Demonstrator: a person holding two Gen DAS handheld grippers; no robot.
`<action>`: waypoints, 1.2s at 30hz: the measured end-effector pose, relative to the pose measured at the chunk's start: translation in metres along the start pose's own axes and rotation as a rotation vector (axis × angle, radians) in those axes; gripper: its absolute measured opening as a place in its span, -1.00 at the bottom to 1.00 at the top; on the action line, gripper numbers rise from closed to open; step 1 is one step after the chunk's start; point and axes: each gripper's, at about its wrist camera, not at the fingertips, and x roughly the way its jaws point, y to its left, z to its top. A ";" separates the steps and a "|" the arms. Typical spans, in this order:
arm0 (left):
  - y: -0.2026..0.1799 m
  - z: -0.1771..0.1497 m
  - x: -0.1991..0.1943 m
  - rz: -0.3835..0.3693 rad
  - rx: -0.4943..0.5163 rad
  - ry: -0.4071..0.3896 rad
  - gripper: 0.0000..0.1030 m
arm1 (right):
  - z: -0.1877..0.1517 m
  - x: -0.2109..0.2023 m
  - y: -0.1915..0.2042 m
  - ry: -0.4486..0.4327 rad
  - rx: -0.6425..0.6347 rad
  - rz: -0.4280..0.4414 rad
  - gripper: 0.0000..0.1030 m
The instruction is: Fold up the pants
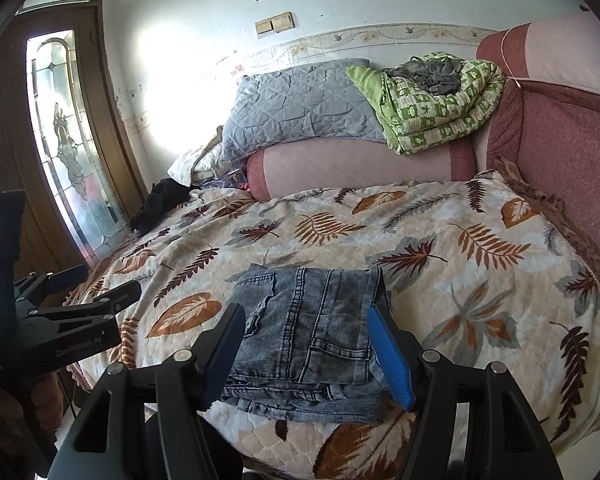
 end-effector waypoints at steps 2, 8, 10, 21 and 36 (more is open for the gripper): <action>0.001 -0.002 0.003 0.007 -0.001 0.007 0.67 | 0.000 0.000 -0.002 0.000 0.005 0.000 0.31; 0.009 0.000 0.003 0.012 -0.028 -0.005 0.67 | 0.002 0.000 0.007 -0.005 -0.020 0.012 0.31; 0.011 0.000 0.002 0.010 -0.032 -0.013 0.67 | 0.001 0.001 0.013 -0.003 -0.036 0.017 0.31; 0.021 -0.001 0.003 0.005 -0.055 -0.013 0.67 | 0.000 0.008 0.028 0.013 -0.074 0.021 0.31; 0.016 0.004 -0.011 -0.004 -0.045 -0.051 0.67 | 0.002 0.002 0.032 -0.006 -0.081 0.022 0.31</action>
